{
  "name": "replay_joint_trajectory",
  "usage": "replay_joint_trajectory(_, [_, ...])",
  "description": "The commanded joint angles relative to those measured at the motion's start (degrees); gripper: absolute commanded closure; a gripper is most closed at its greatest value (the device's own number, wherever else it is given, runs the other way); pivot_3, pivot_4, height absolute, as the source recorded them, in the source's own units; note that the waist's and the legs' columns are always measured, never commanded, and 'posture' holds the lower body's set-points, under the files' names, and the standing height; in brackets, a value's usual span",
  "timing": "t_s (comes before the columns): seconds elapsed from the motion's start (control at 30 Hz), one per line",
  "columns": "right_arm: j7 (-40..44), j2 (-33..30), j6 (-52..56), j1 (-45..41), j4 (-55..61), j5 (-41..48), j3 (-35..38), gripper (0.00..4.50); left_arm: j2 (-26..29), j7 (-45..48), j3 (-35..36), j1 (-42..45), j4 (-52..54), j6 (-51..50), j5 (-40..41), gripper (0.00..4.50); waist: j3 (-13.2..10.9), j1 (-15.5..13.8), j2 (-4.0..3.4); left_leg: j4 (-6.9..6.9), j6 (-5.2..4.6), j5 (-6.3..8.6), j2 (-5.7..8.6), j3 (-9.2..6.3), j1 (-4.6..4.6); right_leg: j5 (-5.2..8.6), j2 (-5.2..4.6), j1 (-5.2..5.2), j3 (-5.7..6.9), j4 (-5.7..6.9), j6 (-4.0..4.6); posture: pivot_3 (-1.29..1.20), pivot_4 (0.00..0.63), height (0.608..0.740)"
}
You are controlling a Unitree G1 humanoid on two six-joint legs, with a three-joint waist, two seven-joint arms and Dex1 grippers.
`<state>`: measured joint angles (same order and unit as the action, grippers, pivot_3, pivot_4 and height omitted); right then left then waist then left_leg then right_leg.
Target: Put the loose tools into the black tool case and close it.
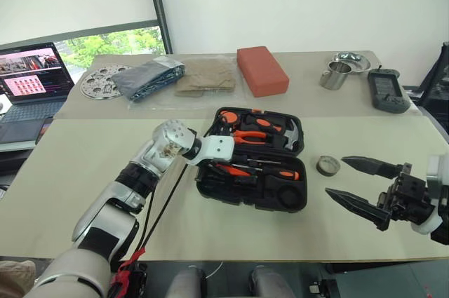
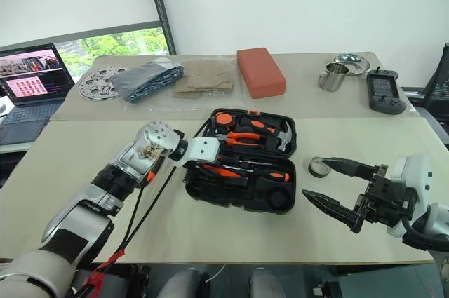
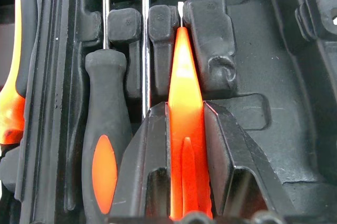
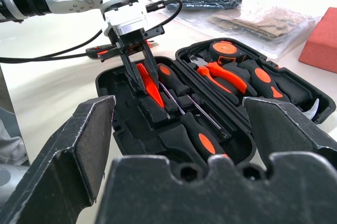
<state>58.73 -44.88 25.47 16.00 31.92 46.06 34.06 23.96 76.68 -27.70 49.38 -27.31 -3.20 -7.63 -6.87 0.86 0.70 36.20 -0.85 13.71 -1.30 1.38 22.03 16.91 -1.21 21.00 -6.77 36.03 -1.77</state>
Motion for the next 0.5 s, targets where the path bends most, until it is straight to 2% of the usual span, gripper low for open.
replay_joint_trajectory(0.03, [0.40,-0.62,-1.41,-0.90,0.44,0.26,0.83,0.00,-0.51,-0.47,-2.23,-1.73,-1.03,-1.31,-2.40,4.03,0.01,0.00,-0.02,0.01,0.00,0.00,0.01,0.00,0.00,0.00,0.00,-0.03,0.00,0.00,-0.01,0.00,0.150,0.740])
replay_joint_trajectory(0.23, [0.63,-0.74,-1.33,-0.96,0.27,0.17,0.96,0.00,-1.75,-1.75,-1.80,-2.89,-3.83,-2.30,-1.86,4.03,0.05,-0.03,-0.07,0.03,0.00,0.00,0.02,-0.01,-0.13,0.09,-0.02,-0.34,0.01,-0.04,-0.16,0.00,0.150,0.740])
replay_joint_trajectory(0.5, [0.79,-0.91,-1.32,-1.26,0.15,0.03,0.89,0.00,-2.63,-4.41,-1.65,-2.60,-10.26,1.89,-3.54,4.03,0.09,-0.04,-0.07,0.05,0.00,0.00,0.22,-0.15,-0.58,0.17,-0.14,-0.83,-0.07,-0.03,-0.29,0.00,0.150,0.740])
